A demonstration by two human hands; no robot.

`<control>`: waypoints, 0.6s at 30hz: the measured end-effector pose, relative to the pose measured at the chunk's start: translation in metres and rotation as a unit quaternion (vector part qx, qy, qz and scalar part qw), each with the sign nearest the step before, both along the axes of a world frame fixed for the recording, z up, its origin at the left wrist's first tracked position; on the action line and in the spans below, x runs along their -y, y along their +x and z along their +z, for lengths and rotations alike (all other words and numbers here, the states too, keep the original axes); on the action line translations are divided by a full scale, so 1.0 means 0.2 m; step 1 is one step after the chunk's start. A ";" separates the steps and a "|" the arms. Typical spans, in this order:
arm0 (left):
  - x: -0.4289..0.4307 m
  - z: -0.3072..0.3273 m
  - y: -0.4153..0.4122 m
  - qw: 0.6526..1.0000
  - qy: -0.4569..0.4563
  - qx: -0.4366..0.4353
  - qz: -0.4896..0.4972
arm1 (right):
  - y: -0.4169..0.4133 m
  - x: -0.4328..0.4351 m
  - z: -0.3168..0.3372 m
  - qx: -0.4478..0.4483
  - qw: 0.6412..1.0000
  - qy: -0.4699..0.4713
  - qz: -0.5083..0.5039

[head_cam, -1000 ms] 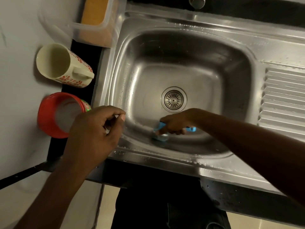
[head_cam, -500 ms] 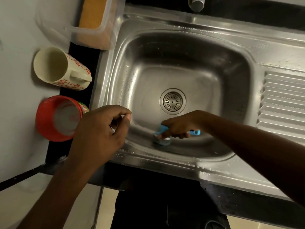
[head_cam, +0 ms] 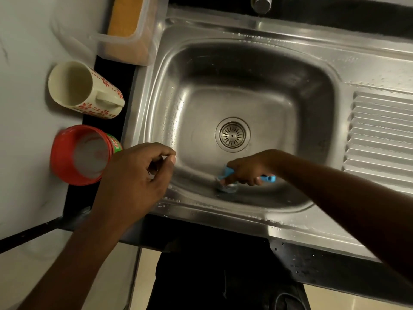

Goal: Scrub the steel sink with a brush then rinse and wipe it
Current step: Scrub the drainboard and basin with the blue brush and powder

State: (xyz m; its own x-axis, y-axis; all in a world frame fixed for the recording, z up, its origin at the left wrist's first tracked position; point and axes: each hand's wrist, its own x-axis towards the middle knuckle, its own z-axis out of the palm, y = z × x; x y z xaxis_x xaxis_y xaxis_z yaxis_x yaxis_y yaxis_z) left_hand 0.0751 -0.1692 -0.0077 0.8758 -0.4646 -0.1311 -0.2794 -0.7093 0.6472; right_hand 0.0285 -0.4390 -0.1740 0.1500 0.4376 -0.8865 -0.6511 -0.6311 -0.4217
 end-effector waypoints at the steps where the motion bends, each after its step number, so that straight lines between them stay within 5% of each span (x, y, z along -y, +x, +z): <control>1: -0.01 0.00 0.00 1.000 0.002 0.003 -0.001 | -0.02 0.05 0.08 -0.014 1.000 0.019 0.002; 5: -0.02 -0.02 -0.01 1.000 -0.002 0.000 0.003 | 0.08 -0.09 0.31 0.067 0.993 0.099 0.011; 10: 0.00 0.00 -0.03 1.000 -0.009 -0.001 -0.001 | 0.19 -0.38 0.10 0.086 0.989 0.089 -0.077; 18: -0.03 -0.01 -0.04 1.000 -0.013 0.002 -0.001 | -0.06 0.20 0.00 -0.027 0.993 -0.041 0.103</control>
